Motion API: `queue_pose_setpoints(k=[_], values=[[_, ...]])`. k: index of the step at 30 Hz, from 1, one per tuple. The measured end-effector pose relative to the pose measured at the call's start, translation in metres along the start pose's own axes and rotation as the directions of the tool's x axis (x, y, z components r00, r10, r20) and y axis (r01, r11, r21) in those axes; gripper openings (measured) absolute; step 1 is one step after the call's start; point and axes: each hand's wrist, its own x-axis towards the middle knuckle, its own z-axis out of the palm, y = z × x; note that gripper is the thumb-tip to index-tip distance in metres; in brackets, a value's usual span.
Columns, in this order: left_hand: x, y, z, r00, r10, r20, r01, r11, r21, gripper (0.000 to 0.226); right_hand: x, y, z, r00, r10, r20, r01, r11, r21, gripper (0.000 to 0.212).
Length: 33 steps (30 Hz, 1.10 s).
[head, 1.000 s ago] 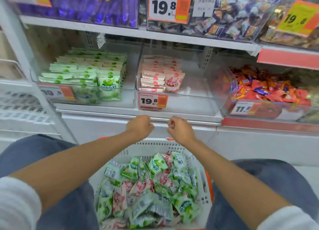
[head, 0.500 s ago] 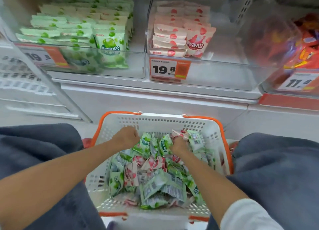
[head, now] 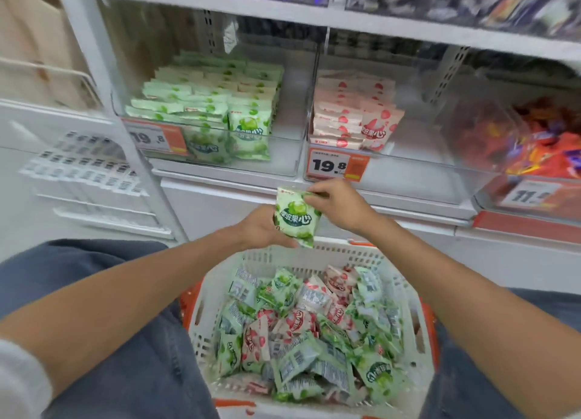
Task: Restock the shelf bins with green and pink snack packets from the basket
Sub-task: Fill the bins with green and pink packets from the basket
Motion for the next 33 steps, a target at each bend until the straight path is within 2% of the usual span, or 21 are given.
queue_pose_setpoints(k=[4, 6, 8, 11, 14, 17, 21, 23, 25, 27, 29, 31, 33], values=[[-0.001, 0.025, -0.041, 0.977, 0.135, -0.166, -0.113, 0.984, 0.135, 0.041, 0.014, -0.051, -0.026, 0.993, -0.109, -0.035, 0.106, 0.991, -0.077, 0.02], [-0.001, 0.04, -0.066, 0.942, 0.203, -0.266, -0.159, 0.971, 0.178, 0.043, 0.024, -0.075, -0.038, 0.98, -0.169, -0.108, 0.161, 0.984, -0.079, 0.018], [0.0, 0.051, -0.091, 0.87, 0.281, -0.405, -0.178, 0.945, 0.273, 0.048, 0.037, -0.095, -0.049, 0.944, -0.223, -0.242, 0.208, 0.974, -0.088, 0.016], [0.003, 0.055, -0.124, 0.726, 0.358, -0.587, -0.119, 0.906, 0.406, 0.052, 0.065, -0.116, -0.063, 0.869, -0.25, -0.427, 0.216, 0.968, -0.127, 0.018], [0.01, 0.049, -0.148, 0.605, 0.419, -0.677, -0.03, 0.861, 0.507, 0.039, 0.099, -0.118, -0.061, 0.895, -0.191, -0.402, 0.132, 0.977, -0.169, 0.018], [0.027, 0.036, -0.161, 0.629, 0.425, -0.651, 0.083, 0.796, 0.6, 0.033, 0.134, -0.108, -0.045, 0.961, -0.08, -0.265, 0.01, 0.966, -0.258, 0.027], [0.036, 0.03, -0.164, 0.658, 0.436, -0.613, 0.133, 0.735, 0.665, 0.032, 0.164, -0.101, -0.014, 0.99, 0.022, -0.143, -0.059, 0.963, -0.262, 0.025], [0.036, 0.029, -0.164, 0.667, 0.425, -0.612, 0.142, 0.734, 0.664, 0.033, 0.168, -0.098, -0.004, 0.983, 0.085, -0.161, -0.12, 0.967, -0.225, 0.025], [0.037, 0.028, -0.165, 0.678, 0.419, -0.604, 0.145, 0.729, 0.669, 0.032, 0.172, -0.093, 0.002, 0.958, 0.15, -0.243, -0.183, 0.976, -0.119, 0.015], [0.037, 0.027, -0.167, 0.684, 0.418, -0.598, 0.141, 0.729, 0.67, 0.032, 0.172, -0.09, 0.003, 0.929, 0.251, -0.273, -0.261, 0.965, -0.001, 0.05], [0.036, 0.026, -0.167, 0.688, 0.416, -0.595, 0.139, 0.729, 0.67, 0.031, 0.171, -0.091, -0.002, 0.907, 0.368, -0.206, -0.357, 0.93, 0.088, 0.079], [0.036, 0.025, -0.166, 0.688, 0.421, -0.591, 0.141, 0.721, 0.678, 0.031, 0.168, -0.094, -0.007, 0.892, 0.449, -0.052, -0.443, 0.891, 0.1, 0.088], [0.036, 0.026, -0.165, 0.687, 0.419, -0.593, 0.149, 0.718, 0.68, 0.031, 0.164, -0.097, -0.008, 0.867, 0.488, 0.102, -0.491, 0.871, 0.007, 0.08]])
